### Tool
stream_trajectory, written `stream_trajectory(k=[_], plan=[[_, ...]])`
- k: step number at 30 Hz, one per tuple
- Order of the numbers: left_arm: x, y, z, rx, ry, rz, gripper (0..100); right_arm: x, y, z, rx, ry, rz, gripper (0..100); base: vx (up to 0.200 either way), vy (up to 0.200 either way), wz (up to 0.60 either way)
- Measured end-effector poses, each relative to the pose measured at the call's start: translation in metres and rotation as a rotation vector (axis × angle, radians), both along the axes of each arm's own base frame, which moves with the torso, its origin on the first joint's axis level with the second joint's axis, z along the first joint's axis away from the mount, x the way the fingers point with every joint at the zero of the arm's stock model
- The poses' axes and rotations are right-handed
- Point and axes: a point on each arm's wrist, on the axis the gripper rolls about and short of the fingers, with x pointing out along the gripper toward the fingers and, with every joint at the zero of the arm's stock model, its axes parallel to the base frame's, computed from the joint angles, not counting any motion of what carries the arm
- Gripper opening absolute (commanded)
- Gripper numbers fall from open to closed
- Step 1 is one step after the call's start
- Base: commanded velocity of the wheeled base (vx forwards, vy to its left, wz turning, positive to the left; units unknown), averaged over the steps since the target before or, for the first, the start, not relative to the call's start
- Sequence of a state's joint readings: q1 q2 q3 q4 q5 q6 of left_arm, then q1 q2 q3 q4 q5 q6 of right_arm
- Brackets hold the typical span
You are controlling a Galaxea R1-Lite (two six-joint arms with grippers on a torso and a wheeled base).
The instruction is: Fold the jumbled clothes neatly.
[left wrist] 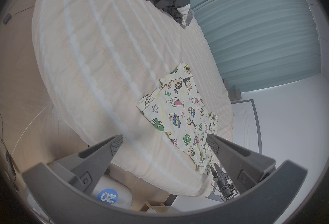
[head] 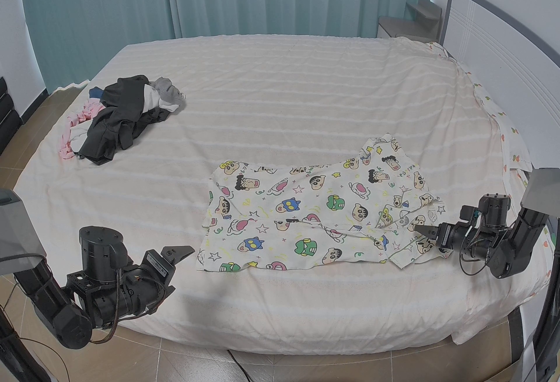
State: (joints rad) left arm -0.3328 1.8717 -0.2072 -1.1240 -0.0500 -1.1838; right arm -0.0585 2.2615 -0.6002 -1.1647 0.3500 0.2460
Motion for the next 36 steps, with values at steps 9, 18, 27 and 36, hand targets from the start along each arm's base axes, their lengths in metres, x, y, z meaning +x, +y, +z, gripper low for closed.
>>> stream_trajectory(k=[9, 18, 27, 36], plan=[[0.0, 0.0, 0.0, 0.0, 0.0, 0.0, 100, 0.01, 0.001, -0.002, -0.012, 0.021, 0.012, 100, 0.0, 0.0, 0.0], [0.0, 0.0, 0.0, 0.001, 0.001, 0.0, 100, 0.012, -0.001, -0.001, -0.018, 0.012, 0.01, 0, 0.0, 0.0, 0.0], [0.0, 0.0, 0.0, 0.001, 0.0, 0.0, 100, 0.005, -0.009, 0.004, -0.018, 0.012, -0.014, 0, 0.0, 0.0, 0.0], [0.0, 0.0, 0.0, 0.0, -0.001, 0.0, 100, -0.014, -0.007, 0.004, -0.001, 0.086, -0.02, 0, 0.0, 0.0, 0.0]])
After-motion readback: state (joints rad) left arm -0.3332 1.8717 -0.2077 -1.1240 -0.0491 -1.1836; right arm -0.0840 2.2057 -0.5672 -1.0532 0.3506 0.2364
